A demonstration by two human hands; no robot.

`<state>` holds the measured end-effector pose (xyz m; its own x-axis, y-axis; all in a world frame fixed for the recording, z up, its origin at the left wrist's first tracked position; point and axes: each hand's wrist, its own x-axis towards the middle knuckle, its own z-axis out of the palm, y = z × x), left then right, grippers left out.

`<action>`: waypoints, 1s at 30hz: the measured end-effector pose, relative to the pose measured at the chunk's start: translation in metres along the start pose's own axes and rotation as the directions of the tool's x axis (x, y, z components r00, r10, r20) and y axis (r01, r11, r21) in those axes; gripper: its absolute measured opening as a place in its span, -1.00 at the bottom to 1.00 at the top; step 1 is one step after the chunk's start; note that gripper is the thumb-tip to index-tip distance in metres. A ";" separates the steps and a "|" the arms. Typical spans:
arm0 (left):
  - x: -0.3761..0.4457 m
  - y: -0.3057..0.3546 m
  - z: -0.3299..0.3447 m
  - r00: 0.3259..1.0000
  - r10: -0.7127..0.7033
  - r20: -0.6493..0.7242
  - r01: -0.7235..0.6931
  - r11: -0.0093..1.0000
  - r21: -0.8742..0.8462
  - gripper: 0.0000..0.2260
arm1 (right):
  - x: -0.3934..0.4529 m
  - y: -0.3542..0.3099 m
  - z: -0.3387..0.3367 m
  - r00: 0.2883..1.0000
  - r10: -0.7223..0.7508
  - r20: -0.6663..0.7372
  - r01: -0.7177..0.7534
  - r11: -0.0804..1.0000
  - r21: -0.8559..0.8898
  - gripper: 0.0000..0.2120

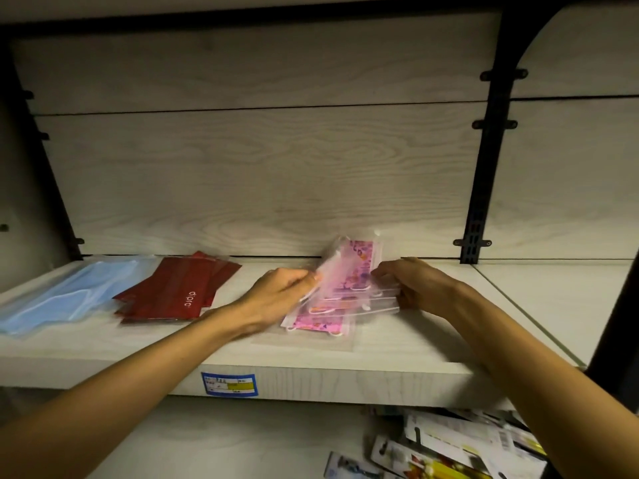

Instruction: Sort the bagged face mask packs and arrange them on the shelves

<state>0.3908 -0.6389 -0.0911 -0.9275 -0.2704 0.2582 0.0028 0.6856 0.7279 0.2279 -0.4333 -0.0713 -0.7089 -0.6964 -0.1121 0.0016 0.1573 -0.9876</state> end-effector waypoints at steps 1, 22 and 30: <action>-0.002 0.001 0.001 0.997 -0.003 0.081 0.003 1.000 -0.007 -0.60 | 0.000 0.000 0.001 0.999 0.020 0.032 -0.021 0.999 0.024 -0.78; 0.007 -0.021 -0.025 0.975 -0.222 0.015 0.213 0.950 0.230 -0.36 | 0.002 0.013 -0.045 0.914 -0.205 -0.351 0.075 0.934 -0.350 -0.84; 0.016 -0.020 -0.030 0.954 -0.283 -0.104 0.274 0.958 -0.089 -0.39 | 0.001 0.012 -0.049 0.852 -0.245 -0.464 0.103 0.945 -0.309 -0.82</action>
<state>0.3872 -0.6768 -0.0828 -0.8466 -0.5216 0.1062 -0.2186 0.5226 0.8241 0.1930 -0.3979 -0.0774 -0.9311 -0.3068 0.1973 -0.2896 0.2930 -0.9112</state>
